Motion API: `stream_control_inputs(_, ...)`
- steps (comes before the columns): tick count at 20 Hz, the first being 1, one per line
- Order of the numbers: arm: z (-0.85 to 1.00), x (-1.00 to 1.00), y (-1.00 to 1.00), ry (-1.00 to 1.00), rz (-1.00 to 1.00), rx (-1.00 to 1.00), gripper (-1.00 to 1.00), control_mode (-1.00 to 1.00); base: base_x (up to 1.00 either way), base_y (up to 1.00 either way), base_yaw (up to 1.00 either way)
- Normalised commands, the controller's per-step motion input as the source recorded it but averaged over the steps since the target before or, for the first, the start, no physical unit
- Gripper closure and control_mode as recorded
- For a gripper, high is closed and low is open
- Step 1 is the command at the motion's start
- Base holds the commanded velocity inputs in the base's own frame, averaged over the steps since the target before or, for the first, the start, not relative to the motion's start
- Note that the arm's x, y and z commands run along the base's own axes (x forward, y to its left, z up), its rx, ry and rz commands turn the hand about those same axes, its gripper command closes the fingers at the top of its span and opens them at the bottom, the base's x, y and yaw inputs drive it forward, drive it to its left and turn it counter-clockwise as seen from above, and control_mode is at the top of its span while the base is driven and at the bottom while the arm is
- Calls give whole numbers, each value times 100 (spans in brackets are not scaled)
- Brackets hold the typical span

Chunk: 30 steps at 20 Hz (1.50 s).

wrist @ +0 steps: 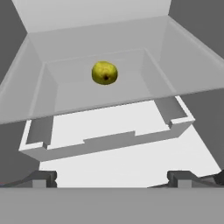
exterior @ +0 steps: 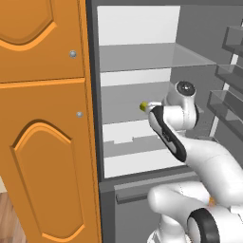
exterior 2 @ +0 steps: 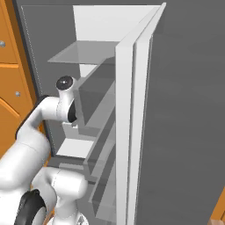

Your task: Pick the apple and pear from the fridge and place them inside the tupperware on the counter.

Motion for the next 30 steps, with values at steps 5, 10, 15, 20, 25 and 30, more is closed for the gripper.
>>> stream_control_inputs(5, 0, 49, 0, 2, 0, 0, -100, -100, 0, 0, 0)
stream_control_inputs(10, -5, 52, 0, 1, 0, 0, -100, -100, 0, 0, 0)
stream_control_inputs(15, -27, 38, 0, 0, 0, 0, -100, -100, 0, 0, 0)
stream_control_inputs(20, -41, 30, 0, 0, 0, 0, -100, -100, 0, 0, 0)
stream_control_inputs(25, -23, 36, 0, 0, 0, 0, -100, -100, 0, 0, 0)
stream_control_inputs(30, -11, 35, 0, 0, 0, 0, -100, -100, 0, 0, 0)
